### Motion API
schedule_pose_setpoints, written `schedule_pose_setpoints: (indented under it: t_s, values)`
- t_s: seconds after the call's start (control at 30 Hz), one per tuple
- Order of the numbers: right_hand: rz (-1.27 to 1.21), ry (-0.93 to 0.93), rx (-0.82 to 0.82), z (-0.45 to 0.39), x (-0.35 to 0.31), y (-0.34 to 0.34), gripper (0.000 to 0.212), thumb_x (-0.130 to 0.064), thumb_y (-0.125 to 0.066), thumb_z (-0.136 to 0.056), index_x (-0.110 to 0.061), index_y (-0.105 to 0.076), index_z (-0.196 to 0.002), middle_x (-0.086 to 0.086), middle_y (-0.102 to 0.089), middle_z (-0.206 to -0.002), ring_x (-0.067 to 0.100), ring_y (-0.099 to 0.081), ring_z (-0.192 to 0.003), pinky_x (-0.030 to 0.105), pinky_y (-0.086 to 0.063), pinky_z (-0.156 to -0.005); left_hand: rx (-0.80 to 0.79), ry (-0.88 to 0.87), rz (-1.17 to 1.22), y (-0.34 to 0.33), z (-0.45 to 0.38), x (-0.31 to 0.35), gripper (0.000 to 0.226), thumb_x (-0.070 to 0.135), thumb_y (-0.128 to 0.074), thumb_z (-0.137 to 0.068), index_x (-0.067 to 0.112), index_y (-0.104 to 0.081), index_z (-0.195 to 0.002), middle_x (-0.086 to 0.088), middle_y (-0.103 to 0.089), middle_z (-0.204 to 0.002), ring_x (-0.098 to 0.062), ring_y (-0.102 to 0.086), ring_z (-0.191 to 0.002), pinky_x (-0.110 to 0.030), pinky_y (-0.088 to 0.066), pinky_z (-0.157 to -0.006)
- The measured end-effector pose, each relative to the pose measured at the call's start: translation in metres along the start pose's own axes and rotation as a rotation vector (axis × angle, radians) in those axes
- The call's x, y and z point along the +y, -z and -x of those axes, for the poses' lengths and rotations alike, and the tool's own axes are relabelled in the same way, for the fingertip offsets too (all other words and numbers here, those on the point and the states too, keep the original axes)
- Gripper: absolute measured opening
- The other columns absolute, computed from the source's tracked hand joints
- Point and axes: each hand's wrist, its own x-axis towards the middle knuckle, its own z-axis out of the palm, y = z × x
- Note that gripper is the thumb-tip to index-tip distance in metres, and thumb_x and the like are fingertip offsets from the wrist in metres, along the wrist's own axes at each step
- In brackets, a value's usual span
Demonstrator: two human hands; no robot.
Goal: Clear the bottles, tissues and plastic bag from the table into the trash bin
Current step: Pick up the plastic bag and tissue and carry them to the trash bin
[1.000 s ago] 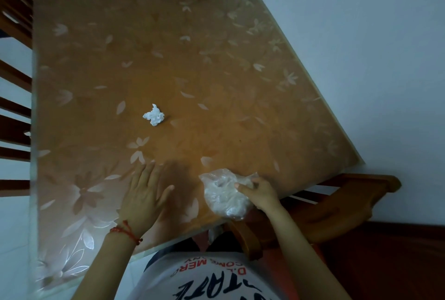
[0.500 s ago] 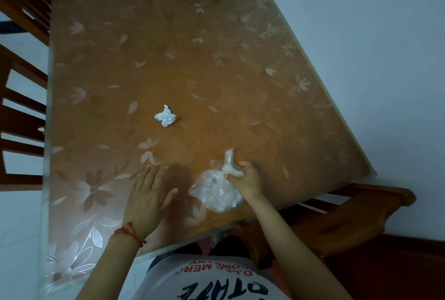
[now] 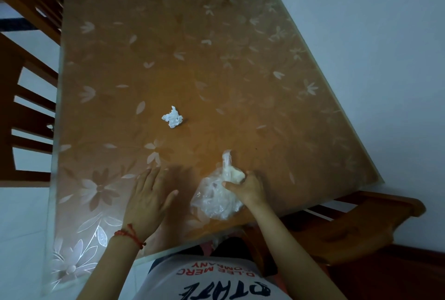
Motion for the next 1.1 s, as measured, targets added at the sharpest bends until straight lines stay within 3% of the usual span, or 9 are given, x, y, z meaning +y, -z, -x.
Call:
schedule_pose_setpoints:
  t_s: [0.13,0.27,0.43,0.63,0.87,1.1]
  values:
    - [-0.071,0.006,-0.001,-0.002,-0.001,-0.009,0.045,-0.024,-0.082,-0.063,-0.007,-0.063,-0.1,0.005,-0.068,-0.097,0.016,-0.065,-0.077,0.021,-0.05,-0.055,0.001,0.003,0.001,0.002,-0.001,0.0,0.078,0.059,-0.013,-0.092,-0.001,-0.054,-0.12,-0.024,-0.057,-0.122,-0.042,-0.05,-0.115,-0.053,-0.04,-0.096]
    - [-0.13,-0.001,-0.031,-0.002,-0.002,-0.01,0.029,-0.015,-0.077,-0.069,-0.006,-0.067,-0.095,0.004,-0.071,-0.09,0.013,-0.063,-0.073,0.013,-0.041,-0.047,0.01,0.002,0.011,0.002,0.0,-0.004,0.077,0.06,-0.014,-0.091,0.0,-0.053,-0.122,-0.023,-0.056,-0.124,-0.041,-0.048,-0.117,-0.053,-0.04,-0.097]
    - [-0.217,-0.027,-0.051,-0.003,-0.005,-0.004,0.021,-0.011,-0.068,-0.076,-0.004,-0.067,-0.097,0.002,-0.065,-0.08,0.01,-0.059,-0.069,0.014,-0.043,-0.05,0.018,0.004,0.006,0.001,0.002,-0.004,0.077,0.06,-0.014,-0.091,0.001,-0.053,-0.121,-0.023,-0.056,-0.123,-0.04,-0.048,-0.116,-0.052,-0.04,-0.096]
    - [-0.287,-0.025,-0.072,0.0,-0.007,-0.001,0.026,-0.013,-0.067,-0.078,-0.005,-0.066,-0.103,0.002,-0.063,-0.086,0.013,-0.058,-0.079,0.02,-0.046,-0.061,0.025,0.009,0.0,0.002,0.007,-0.004,0.079,0.06,-0.012,-0.091,0.0,-0.055,-0.12,-0.024,-0.057,-0.122,-0.042,-0.052,-0.113,-0.052,-0.04,-0.096]
    - [-0.347,0.099,-0.065,0.002,-0.011,0.003,0.008,-0.016,-0.069,-0.078,-0.009,-0.07,-0.082,-0.002,-0.068,-0.075,0.012,-0.063,-0.073,0.018,-0.046,-0.056,0.031,0.028,0.013,0.001,0.007,-0.006,0.081,0.062,-0.012,-0.09,0.0,-0.055,-0.12,-0.024,-0.057,-0.123,-0.042,-0.05,-0.115,-0.053,-0.039,-0.096]
    - [-0.459,0.23,-0.013,0.005,-0.026,0.012,0.006,-0.01,-0.067,-0.08,-0.005,-0.07,-0.08,-0.003,-0.068,-0.067,0.003,-0.062,-0.059,0.012,-0.048,-0.054,0.048,0.024,0.02,-0.001,0.004,-0.011,0.082,0.063,-0.013,-0.089,0.0,-0.054,-0.123,-0.023,-0.056,-0.125,-0.042,-0.048,-0.118,-0.053,-0.039,-0.096]
